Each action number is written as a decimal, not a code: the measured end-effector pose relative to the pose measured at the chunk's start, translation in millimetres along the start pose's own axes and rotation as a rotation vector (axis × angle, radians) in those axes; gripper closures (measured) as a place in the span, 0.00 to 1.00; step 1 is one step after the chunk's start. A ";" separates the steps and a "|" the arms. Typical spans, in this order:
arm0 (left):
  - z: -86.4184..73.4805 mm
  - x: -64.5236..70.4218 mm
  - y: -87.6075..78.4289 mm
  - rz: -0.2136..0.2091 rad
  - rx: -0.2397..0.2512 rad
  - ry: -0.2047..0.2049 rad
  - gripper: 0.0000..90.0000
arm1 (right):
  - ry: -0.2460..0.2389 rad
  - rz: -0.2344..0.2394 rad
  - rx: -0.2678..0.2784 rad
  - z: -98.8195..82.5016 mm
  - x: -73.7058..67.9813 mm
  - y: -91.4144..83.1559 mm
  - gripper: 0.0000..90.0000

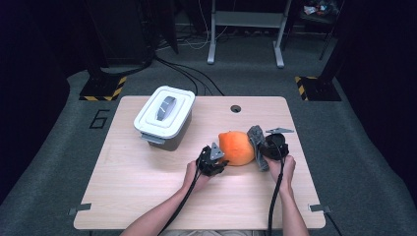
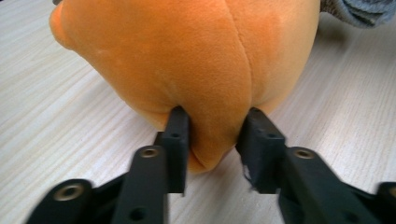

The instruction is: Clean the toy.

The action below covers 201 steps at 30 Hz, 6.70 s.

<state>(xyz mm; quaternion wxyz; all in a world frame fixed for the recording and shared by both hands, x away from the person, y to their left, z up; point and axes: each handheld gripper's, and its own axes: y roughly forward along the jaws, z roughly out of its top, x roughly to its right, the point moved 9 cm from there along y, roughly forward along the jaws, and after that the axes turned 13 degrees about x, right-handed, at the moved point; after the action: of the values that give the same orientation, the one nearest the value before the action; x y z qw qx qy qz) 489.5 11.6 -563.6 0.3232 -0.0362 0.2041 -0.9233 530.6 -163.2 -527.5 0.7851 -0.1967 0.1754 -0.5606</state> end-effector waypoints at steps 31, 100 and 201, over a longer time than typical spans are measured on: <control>8.8 1.0 -11.3 -0.083 -0.048 -0.241 0.82 | -0.246 0.094 0.077 29.7 -97.5 -27.4 0.77; 5.5 -1.3 -8.7 -0.104 -0.014 -0.221 0.81 | -0.168 0.075 0.082 27.8 -62.8 -27.1 0.77; 11.9 -0.3 -14.8 -0.149 0.006 -0.251 0.83 | -0.098 0.081 0.119 32.3 -44.7 -35.5 0.78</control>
<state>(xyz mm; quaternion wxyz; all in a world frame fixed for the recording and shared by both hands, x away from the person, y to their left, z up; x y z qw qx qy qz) 483.5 18.0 -546.9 0.2771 -0.1654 0.1558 -0.9336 504.0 -127.6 -479.3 0.8252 -0.1695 0.1109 -0.5273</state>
